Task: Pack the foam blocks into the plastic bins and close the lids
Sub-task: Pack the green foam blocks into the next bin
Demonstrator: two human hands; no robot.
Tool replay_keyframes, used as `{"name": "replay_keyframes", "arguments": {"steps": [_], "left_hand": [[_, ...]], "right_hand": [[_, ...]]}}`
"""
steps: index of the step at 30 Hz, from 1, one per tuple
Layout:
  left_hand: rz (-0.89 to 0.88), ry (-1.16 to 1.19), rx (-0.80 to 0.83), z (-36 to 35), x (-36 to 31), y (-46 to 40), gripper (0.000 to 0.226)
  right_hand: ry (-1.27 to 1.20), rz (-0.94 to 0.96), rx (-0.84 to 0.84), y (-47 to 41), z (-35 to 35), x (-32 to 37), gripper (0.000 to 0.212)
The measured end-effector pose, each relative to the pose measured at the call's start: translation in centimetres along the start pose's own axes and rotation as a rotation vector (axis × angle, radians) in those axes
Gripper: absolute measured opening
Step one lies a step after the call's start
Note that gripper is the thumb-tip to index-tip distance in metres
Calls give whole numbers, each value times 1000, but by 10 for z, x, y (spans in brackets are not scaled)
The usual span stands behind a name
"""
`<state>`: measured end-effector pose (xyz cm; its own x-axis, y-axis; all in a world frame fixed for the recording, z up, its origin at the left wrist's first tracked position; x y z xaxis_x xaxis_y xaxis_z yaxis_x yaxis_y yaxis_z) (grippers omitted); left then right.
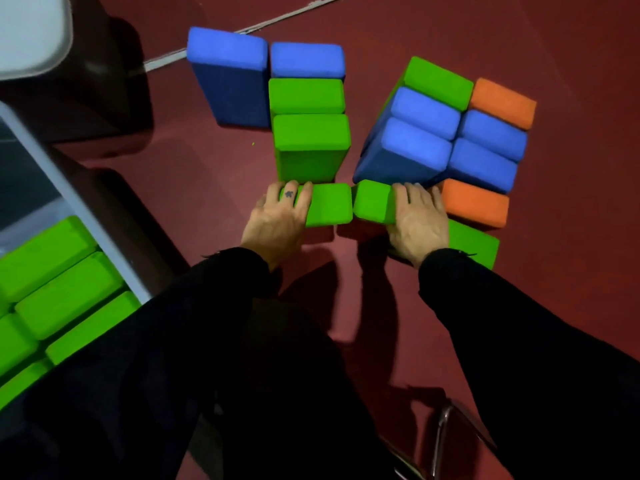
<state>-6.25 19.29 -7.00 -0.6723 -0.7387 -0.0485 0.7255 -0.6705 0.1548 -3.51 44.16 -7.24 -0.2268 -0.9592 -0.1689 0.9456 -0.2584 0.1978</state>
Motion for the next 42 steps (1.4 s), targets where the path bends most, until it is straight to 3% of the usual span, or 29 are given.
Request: {"name": "replay_keyframes", "arguments": {"steps": [4, 11, 16, 22, 26, 30, 37, 42], "left_hand": [[66, 136, -79, 41, 20, 26, 86], [221, 181, -342, 137, 86, 149, 87], [510, 155, -542, 186, 155, 271, 88], [853, 129, -636, 191, 222, 410, 87], [970, 144, -558, 166, 252, 458, 83], [1003, 175, -454, 125, 286, 472, 82], [802, 209, -209, 63, 319, 454, 89], [703, 226, -129, 31, 324, 444, 88]], "right_hand": [[-144, 28, -61, 15, 32, 11, 85], [-384, 35, -272, 42, 141, 52, 85], [-608, 153, -356, 60, 223, 123, 83], [-885, 387, -272, 87, 279, 260, 84], [-899, 561, -128, 96, 282, 366, 86], [-751, 708, -26, 91, 266, 450, 85], [-415, 862, 52, 68, 222, 514, 88], [-190, 995, 124, 68, 190, 534, 85]]}}
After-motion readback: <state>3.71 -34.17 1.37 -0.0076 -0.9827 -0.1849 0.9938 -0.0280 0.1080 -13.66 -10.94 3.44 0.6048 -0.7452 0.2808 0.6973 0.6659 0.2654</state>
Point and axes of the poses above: each hand's wrist, its own y-axis away from the middle knuckle, its own z-axis out of the back of the hand, x = y × z, the point moved 4 cm from there along -y, towards the middle knuckle, and after that the axes turned 12 degrees about -z, right-handed, at the moved point
